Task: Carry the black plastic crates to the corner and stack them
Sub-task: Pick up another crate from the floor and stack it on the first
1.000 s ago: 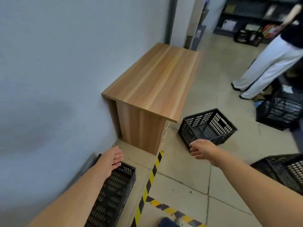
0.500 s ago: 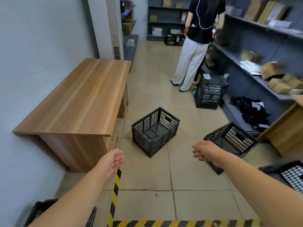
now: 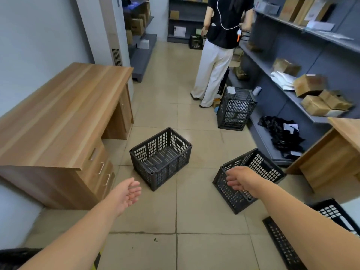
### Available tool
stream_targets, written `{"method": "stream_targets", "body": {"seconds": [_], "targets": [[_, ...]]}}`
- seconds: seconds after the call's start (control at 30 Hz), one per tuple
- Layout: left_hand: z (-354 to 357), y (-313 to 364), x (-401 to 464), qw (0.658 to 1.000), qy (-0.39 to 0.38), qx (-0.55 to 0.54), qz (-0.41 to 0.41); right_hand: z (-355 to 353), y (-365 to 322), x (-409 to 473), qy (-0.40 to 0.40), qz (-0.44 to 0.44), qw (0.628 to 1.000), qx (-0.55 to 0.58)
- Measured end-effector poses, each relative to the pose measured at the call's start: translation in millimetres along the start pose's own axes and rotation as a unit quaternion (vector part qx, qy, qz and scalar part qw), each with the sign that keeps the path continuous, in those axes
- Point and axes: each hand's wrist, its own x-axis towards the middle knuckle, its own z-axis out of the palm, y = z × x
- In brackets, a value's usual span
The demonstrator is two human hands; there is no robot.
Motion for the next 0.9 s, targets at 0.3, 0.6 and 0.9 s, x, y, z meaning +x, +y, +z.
{"method": "stream_targets", "body": {"seconds": [0.3, 0.6, 0.9], "targets": [[41.8, 51.2, 70.9, 0.999, 0.05, -0.014, -0.006, -24.9, -28.3, 86.7, -0.01, 0.021, 0.998, 0.057], [99.2, 145.3, 171.4, 0.999, 0.02, -0.034, -0.028, -46.5, -141.8, 207.3, -0.013, 0.009, 0.999, 0.036], [98.8, 213.9, 254.8, 0.996, 0.049, -0.059, -0.041, -35.4, -203.9, 319.7, -0.035, 0.033, 0.998, 0.043]]}}
